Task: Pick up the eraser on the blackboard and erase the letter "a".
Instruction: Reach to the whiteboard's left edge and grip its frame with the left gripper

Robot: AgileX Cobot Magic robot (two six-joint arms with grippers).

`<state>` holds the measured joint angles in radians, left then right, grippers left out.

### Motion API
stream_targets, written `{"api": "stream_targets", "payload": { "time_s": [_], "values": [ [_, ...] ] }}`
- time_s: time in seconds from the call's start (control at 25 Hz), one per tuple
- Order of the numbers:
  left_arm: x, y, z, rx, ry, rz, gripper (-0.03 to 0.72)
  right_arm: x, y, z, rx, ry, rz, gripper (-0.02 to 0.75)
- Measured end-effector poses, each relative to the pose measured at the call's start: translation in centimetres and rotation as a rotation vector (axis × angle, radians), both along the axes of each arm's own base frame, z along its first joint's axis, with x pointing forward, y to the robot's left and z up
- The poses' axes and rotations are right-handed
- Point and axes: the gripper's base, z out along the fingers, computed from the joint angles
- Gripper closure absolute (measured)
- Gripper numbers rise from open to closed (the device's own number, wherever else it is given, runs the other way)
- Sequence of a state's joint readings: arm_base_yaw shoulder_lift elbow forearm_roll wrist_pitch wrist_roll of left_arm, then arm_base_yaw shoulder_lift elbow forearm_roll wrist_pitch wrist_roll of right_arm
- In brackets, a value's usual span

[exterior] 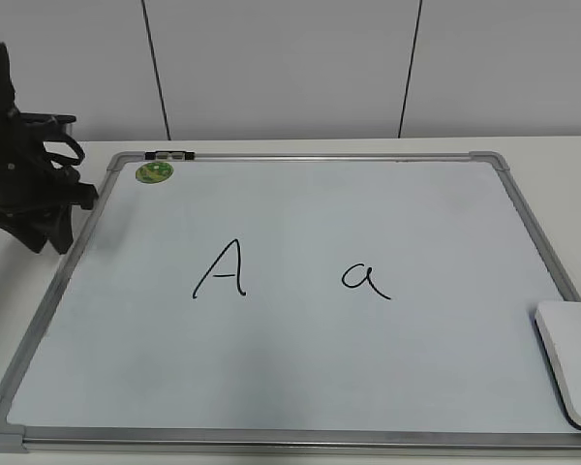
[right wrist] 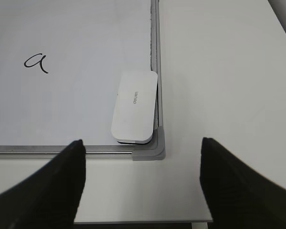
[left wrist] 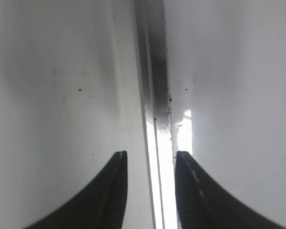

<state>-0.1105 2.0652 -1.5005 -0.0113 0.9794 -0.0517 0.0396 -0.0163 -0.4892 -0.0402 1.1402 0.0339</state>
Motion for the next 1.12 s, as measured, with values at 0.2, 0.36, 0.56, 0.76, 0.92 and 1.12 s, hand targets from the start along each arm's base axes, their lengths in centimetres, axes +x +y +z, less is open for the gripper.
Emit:
{"api": "stream_targets", "payload": {
  "time_s": [0.2,0.36,0.56,0.76,0.92,1.12],
  "values": [
    [0.5,-0.1,-0.8,0.001,0.004,0.002,0.445,0.0,0.0,0.0,0.000,0.000,0.000,0.183],
    [0.8,-0.1,-2.0,0.004,0.022,0.010,0.445,0.0,0.0,0.0,0.000,0.000,0.000,0.183],
    [0.8,0.0,-3.4,0.006,0.054,0.026,0.445,0.0,0.0,0.0,0.000,0.000,0.000,0.183],
    [0.9,0.4,-3.5,0.006,0.055,0.042,0.445,0.0,0.0,0.0,0.000,0.000,0.000,0.183],
    [1.0,0.7,-3.5,-0.002,0.052,0.054,0.445,0.0,0.0,0.0,0.000,0.000,0.000,0.183],
    [1.0,0.8,-3.5,-0.007,0.048,0.060,0.445,0.0,0.0,0.0,0.000,0.000,0.000,0.183]
  ]
}}
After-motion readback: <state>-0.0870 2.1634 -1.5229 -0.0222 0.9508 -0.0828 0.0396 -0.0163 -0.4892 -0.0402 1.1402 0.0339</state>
